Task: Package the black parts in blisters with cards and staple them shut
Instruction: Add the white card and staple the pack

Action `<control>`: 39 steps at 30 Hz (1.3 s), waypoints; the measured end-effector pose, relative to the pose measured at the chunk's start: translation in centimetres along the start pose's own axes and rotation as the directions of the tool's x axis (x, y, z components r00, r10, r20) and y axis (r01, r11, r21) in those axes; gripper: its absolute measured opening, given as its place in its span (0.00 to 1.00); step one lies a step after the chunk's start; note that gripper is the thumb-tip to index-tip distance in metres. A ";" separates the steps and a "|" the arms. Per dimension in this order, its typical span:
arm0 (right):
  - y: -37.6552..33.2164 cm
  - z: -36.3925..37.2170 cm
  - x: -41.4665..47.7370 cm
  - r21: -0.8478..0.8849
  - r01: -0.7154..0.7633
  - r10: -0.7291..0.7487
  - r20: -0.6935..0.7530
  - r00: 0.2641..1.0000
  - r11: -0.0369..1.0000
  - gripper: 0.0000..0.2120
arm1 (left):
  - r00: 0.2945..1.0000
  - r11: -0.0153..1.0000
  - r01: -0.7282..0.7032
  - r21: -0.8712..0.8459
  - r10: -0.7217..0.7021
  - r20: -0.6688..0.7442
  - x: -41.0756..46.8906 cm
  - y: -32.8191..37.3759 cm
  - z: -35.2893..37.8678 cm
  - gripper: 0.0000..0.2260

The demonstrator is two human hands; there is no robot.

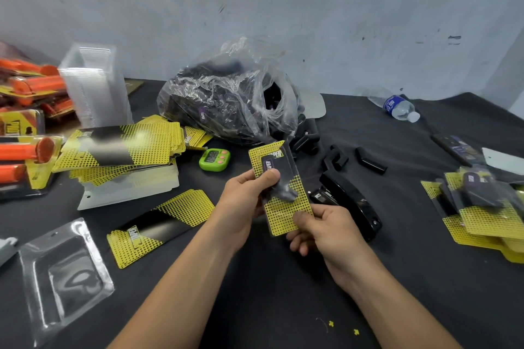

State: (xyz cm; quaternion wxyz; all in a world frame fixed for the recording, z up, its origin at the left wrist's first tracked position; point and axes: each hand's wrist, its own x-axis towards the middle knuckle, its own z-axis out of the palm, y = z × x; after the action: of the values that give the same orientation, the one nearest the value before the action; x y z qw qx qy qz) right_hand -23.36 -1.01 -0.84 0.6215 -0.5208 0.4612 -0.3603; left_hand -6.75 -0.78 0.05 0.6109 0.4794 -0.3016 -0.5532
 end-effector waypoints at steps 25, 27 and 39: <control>-3.6 -3.6 -1.2 -0.744 -0.032 -0.172 -0.195 0.966 0.668 0.23 | 0.957 0.993 -0.108 -0.050 0.090 -0.276 1.1 1.0 -2.0 0.09; -3.3 -3.0 -1.3 -0.822 -0.042 -0.096 -0.117 0.988 0.568 0.45 | 0.949 0.991 -0.132 -0.037 0.116 -0.292 1.1 1.3 -2.0 0.12; -3.2 -1.8 -2.4 -0.608 0.138 -0.112 0.082 0.990 0.782 0.32 | 0.967 0.925 -0.214 -0.315 0.154 -0.205 0.4 2.5 -1.7 0.05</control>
State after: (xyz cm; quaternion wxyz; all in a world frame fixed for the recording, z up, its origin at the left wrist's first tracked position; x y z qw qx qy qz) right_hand -25.74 0.03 2.71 0.4037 -0.7305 0.5044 -0.2212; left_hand -4.14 -0.91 1.72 0.7570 0.3852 -0.1918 -0.4916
